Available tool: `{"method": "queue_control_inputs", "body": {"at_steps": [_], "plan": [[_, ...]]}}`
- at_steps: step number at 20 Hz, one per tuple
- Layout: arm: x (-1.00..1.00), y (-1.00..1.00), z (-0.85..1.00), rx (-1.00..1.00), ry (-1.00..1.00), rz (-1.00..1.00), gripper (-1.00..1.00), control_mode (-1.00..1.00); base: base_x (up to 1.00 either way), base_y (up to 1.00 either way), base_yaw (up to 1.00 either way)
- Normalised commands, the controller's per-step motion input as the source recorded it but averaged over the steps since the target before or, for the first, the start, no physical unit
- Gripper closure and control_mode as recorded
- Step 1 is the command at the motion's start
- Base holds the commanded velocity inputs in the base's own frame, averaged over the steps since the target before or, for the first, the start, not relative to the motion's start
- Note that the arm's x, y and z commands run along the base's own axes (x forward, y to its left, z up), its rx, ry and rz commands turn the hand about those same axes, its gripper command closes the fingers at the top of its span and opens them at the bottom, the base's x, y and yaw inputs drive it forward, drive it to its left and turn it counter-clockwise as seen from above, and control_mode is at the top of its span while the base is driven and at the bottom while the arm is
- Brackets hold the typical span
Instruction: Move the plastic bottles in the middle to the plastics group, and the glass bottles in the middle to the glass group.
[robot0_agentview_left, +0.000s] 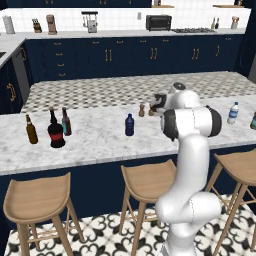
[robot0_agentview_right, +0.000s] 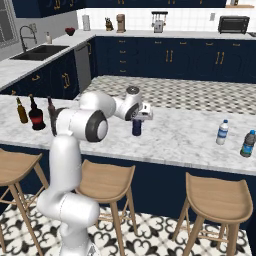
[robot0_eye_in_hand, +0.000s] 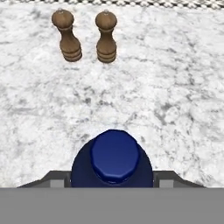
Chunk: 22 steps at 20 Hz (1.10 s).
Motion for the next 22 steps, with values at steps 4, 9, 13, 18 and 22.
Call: {"method": "queue_control_inputs", "body": {"at_steps": [4,9,13,18,22], "plan": [[-0.46,-0.61,0.29,-0.02,0.00,-0.23,1.00,-1.00,0.00,0.00,0.00],[-0.32,-0.72,0.03,-0.08,-0.03,-0.24,1.00,-1.00,0.00,0.00,0.00],[-0.12,-0.64,0.06,-0.10,-0.10,-0.22,1.00,-1.00,0.00,0.00,0.00],[-0.05,-0.66,0.43,0.00,-0.05,-0.19,1.00,-1.00,0.00,0.00,0.00],[-0.14,-0.67,0.52,0.00,0.03,-0.11,1.00,-1.00,0.00,0.00,0.00]]}}
